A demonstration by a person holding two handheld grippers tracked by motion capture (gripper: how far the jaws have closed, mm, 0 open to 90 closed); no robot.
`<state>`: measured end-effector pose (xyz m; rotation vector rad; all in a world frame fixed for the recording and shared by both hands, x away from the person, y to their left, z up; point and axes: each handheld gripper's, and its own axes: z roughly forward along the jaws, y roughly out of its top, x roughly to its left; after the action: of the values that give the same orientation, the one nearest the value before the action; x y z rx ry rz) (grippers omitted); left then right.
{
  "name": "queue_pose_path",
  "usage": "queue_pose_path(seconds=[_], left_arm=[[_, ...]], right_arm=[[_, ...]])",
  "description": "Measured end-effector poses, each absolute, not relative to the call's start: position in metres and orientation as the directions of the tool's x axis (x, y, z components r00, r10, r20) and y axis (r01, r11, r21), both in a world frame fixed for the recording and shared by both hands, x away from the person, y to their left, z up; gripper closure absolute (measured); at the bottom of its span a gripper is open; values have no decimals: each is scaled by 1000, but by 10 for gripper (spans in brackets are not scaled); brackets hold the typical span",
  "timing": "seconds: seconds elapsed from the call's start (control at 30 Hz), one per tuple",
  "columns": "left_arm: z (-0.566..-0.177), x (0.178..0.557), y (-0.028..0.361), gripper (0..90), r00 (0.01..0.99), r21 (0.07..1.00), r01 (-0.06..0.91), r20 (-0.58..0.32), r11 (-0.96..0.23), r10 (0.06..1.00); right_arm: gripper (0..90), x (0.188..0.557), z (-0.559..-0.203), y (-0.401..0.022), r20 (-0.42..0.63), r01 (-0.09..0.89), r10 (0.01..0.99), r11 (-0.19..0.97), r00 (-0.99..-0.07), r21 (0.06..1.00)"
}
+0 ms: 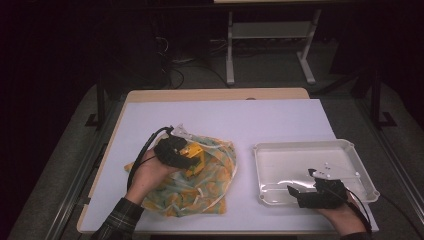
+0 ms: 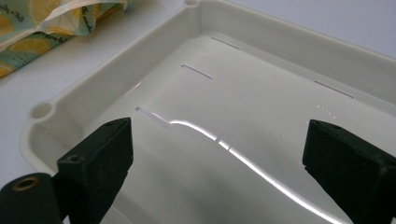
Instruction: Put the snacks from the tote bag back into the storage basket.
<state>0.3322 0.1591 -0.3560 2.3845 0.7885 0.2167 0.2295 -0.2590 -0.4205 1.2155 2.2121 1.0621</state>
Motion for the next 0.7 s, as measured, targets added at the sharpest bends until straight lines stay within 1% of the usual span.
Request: queue_pose_path(seconds=[0.53,0.7], left_arm=[[-334,333,153,532,825,621,455,-24,-639,564],[-328,334,150,532,831,632,448,-33,-632,555]], right_arm=[[81,230,-420,-259,16,535,838,333,-546,776],[81,230,-421,-260,11,533,838,336,-545,776]])
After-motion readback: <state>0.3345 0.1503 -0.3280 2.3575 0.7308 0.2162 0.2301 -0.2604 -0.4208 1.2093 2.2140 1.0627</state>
